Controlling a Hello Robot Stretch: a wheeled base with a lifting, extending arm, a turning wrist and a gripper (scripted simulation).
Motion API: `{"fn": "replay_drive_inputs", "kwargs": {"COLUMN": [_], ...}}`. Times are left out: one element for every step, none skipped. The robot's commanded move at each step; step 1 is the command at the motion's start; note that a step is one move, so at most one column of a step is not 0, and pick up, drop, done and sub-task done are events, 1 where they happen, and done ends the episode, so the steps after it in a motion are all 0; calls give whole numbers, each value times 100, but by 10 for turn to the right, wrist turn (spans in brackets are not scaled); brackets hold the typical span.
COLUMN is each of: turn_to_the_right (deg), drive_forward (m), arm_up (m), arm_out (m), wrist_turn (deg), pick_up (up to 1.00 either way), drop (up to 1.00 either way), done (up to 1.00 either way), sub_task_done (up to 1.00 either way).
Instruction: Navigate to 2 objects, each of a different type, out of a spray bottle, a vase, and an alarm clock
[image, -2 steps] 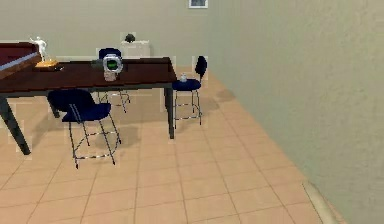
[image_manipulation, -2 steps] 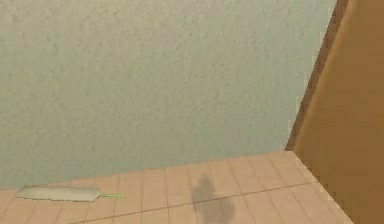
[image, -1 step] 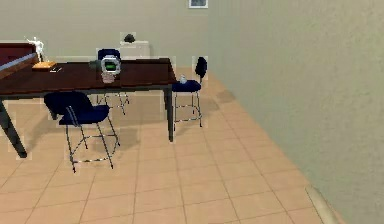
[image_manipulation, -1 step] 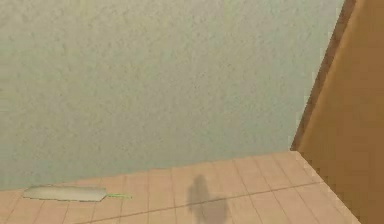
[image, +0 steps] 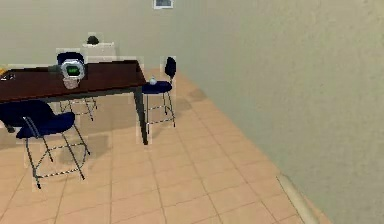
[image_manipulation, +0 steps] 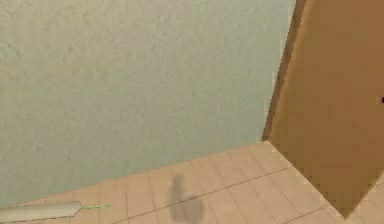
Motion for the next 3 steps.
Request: {"fn": "replay_drive_inputs", "kwargs": {"turn_to_the_right": [0, -420, 0], "drive_forward": [80, 0, 65], "arm_up": [0, 0, 0], "arm_out": [0, 0, 0], "wrist_turn": [0, 0, 0], "pick_up": [0, 0, 0], "drop": [0, 0, 0], "done": [0, 0, 0], "sub_task_done": [0, 0, 0]}}
